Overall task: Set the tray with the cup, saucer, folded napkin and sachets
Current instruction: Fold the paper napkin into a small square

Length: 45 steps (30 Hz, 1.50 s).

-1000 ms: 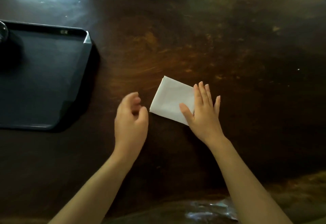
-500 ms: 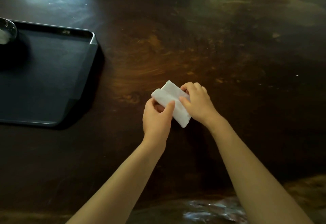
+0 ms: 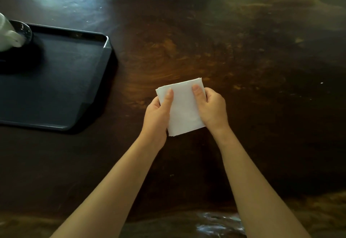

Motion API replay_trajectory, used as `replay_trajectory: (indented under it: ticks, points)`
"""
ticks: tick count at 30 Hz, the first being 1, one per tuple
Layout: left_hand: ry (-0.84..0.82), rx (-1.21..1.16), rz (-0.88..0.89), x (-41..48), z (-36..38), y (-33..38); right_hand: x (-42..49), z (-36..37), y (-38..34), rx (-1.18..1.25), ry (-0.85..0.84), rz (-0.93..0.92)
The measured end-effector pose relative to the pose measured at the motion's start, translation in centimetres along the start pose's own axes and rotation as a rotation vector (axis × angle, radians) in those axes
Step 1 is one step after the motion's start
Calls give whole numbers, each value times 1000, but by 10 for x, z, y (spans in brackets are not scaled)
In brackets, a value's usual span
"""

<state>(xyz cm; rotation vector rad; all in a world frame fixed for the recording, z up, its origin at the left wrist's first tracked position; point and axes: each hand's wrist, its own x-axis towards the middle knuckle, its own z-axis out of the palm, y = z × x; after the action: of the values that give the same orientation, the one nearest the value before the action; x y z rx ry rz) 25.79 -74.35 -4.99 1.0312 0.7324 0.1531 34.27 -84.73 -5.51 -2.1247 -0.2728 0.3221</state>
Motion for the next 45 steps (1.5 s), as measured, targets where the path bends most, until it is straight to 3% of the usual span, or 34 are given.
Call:
replay_trajectory:
  ticks: [3, 5, 14, 16, 19, 22, 25, 30, 36, 41, 45]
  points:
    - [225, 251, 190, 8, 6, -3, -3, 11, -3, -108, 151, -75]
    - [284, 404, 341, 14, 7, -2, -3, 15, -4, -152, 216, -116]
    - [293, 1047, 668, 21, -1, 2, -14, 17, 10, -54, 263, -86]
    - [254, 1086, 649, 23, -2, 7, -15, 17, 10, -24, 288, -75]
    - [46, 861, 480, 24, -7, 12, -14, 11, 9, -6, 293, -107]
    - [-172, 476, 150, 15, -12, 18, -12, 5, 9, 6, 258, -100]
    - [-212, 263, -50, 12, -13, 18, -10, -2, 9, 45, 257, -72]
    - [-60, 231, 9, 3, -3, 20, -14, -1, 1, 104, 256, -97]
    - [-136, 217, 17, -7, -22, 45, -19, -6, -22, 184, 171, -181]
    - [-52, 49, 36, -25, -48, 67, -29, 17, -53, 313, 180, -132]
    - [-205, -102, -106, -43, -72, 77, -35, 43, -79, 435, 163, -20]
